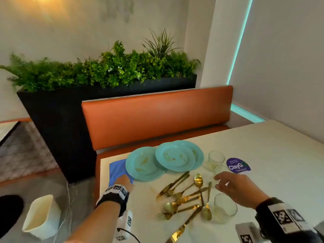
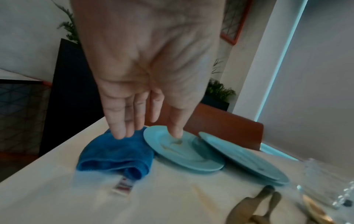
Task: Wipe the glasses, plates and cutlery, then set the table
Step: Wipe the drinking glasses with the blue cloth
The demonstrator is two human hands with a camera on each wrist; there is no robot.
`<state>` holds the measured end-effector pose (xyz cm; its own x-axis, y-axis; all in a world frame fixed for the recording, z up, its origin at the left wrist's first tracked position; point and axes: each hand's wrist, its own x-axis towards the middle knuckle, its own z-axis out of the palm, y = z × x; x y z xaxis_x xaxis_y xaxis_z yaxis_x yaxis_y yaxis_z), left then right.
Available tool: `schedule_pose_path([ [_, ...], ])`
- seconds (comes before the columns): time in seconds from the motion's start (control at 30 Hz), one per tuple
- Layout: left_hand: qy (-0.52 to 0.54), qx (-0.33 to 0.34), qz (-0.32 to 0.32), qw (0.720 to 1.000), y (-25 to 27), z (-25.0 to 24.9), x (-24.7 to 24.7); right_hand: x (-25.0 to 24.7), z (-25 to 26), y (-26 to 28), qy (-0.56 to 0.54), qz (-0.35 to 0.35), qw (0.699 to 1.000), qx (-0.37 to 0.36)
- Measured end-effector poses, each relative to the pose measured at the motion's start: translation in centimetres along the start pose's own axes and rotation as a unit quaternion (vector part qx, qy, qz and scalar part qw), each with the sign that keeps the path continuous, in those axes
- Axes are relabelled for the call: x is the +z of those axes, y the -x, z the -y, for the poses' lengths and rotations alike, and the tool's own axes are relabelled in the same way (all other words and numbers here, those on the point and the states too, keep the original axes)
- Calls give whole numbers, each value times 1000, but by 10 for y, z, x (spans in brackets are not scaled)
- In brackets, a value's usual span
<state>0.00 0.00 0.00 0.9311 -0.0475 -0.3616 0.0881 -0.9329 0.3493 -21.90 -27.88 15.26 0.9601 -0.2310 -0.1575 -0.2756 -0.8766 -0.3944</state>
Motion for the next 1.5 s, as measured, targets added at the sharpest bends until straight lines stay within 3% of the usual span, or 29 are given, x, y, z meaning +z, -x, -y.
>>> schedule_pose_path([
  [0.13,-26,-47,26,998,-31,9,4,12,11,-26,-9,8,1000,21],
  [0.27,-76,-54,78,993,-57,11,10,22,18,-42,1,22,999,34],
  [0.57,-89,-23,28,995,-81,33,25,37,20,-70,17,49,996,70],
  [0.7,30,-44,-12,999,-70,37,13,36,24,-77,18,48,996,71],
  [0.83,197,-87,-98,972,-48,24,-15,35,19,-79,16,43,996,82],
  [0.97,294,-21,-224,929,-4,-22,-58,33,16,-76,15,31,996,82],
  [1.03,376,59,-232,895,20,-49,-78,31,15,-72,3,25,996,83],
  [1.13,456,218,-140,851,54,-88,-102,29,10,-67,-47,7,995,88],
  [1.2,480,303,-28,823,80,-119,-107,25,8,-58,-161,-13,981,110],
  [1.23,493,323,30,807,89,-130,-106,24,10,-57,-248,-16,960,128],
  [1.3,527,330,154,768,111,-157,-92,20,5,-45,-427,-33,888,166],
  [1.37,552,307,251,734,133,-178,-69,16,-3,-30,-537,-41,825,172],
  [1.5,543,276,362,706,165,-205,-14,15,-28,-4,-613,-70,773,152],
])
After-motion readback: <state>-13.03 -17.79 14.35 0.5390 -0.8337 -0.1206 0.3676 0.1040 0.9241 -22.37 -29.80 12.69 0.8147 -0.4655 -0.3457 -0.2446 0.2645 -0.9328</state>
